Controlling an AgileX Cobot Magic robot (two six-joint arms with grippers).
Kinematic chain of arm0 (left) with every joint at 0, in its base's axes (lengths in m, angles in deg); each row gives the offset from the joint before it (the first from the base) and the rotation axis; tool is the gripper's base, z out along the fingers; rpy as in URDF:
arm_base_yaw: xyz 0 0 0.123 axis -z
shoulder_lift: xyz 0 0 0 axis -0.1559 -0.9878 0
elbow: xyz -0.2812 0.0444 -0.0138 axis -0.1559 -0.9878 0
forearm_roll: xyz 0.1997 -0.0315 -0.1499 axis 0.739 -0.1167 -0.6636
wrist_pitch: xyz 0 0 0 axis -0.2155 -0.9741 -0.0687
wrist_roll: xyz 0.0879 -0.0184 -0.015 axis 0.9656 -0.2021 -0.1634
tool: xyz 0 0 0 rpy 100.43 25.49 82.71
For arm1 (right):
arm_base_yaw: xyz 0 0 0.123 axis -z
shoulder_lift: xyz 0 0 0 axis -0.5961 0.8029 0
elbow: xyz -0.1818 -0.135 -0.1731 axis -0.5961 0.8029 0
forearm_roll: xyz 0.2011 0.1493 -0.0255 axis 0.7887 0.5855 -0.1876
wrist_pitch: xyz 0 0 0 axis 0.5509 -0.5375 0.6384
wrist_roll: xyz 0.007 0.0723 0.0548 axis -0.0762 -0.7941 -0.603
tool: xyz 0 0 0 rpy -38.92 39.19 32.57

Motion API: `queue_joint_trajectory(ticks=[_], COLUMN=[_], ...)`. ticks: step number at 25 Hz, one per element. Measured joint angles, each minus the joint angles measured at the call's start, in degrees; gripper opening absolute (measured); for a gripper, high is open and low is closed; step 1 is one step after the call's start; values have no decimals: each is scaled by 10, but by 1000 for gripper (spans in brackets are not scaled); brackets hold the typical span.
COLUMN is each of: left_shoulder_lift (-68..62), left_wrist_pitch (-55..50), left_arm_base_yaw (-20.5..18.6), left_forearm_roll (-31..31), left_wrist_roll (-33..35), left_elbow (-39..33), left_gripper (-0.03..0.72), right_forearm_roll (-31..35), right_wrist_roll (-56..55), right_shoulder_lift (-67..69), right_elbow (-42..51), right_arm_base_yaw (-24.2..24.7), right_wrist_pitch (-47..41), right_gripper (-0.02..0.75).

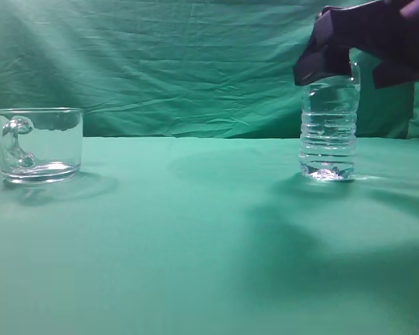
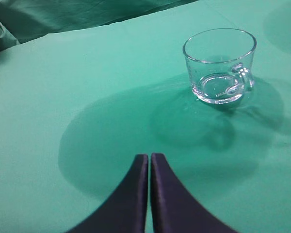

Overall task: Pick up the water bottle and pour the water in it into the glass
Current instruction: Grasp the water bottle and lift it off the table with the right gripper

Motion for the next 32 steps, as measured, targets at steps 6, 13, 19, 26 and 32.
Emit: queue_joint_trajectory(ticks=[6, 13, 19, 26, 32], left_shoulder_lift=[0, 0, 0, 0, 0], left_wrist_pitch=[0, 0, 0, 0, 0], left_arm_base_yaw=[0, 0, 0, 0, 0], left_forearm_roll=[0, 0, 0, 0, 0], left_wrist_roll=[0, 0, 0, 0, 0], left_elbow=[0, 0, 0, 0, 0], left_gripper=[0, 0, 0, 0, 0], right_forearm_roll=[21, 35, 43, 47, 49], right_wrist_roll=[-10, -31, -31, -31, -30], right_shoulder_lift=[66, 126, 159, 162, 162], right_elbow=[-34, -79, -99, -100, -100], right_arm_base_yaw=[0, 0, 0, 0, 0], right_wrist_pitch=[38, 56, 77, 81, 81], right_gripper=[643, 643, 600, 472, 432])
